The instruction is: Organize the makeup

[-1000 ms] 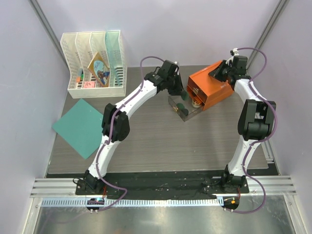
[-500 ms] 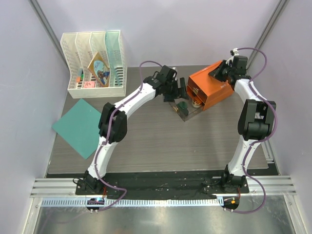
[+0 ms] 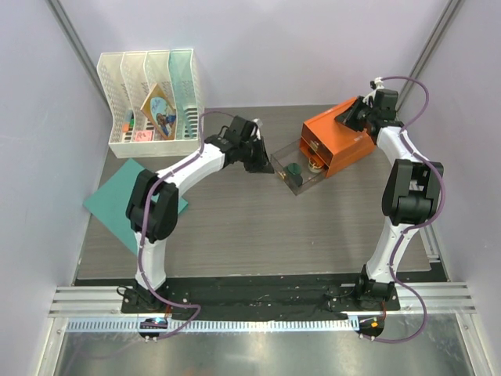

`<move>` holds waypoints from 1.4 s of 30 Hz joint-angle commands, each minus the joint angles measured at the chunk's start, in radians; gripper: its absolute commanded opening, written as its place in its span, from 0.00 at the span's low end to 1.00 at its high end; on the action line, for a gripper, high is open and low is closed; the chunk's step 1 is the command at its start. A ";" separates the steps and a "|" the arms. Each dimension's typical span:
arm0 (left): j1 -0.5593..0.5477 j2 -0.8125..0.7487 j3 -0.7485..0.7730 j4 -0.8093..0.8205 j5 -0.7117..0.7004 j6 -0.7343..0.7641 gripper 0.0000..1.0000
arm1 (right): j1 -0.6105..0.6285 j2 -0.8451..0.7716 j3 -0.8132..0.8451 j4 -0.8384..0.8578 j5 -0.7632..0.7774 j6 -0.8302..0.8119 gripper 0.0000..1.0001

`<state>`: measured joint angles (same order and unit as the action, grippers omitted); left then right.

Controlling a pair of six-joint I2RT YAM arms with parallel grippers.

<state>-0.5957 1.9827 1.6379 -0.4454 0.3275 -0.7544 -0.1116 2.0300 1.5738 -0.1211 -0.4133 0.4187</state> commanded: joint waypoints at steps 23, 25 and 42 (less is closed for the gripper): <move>-0.082 0.580 0.588 0.253 0.240 -0.394 0.05 | 0.007 0.228 -0.130 -0.465 0.163 -0.081 0.01; -0.085 0.617 0.614 0.307 0.249 -0.473 0.08 | 0.007 0.228 -0.130 -0.465 0.163 -0.081 0.01; -0.079 0.662 0.646 0.519 0.289 -0.533 0.21 | 0.006 0.228 -0.126 -0.473 0.166 -0.084 0.01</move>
<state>-0.6838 2.7495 2.2936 -0.0273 0.5919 -1.3521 -0.1150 2.0380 1.5829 -0.1234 -0.4217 0.4202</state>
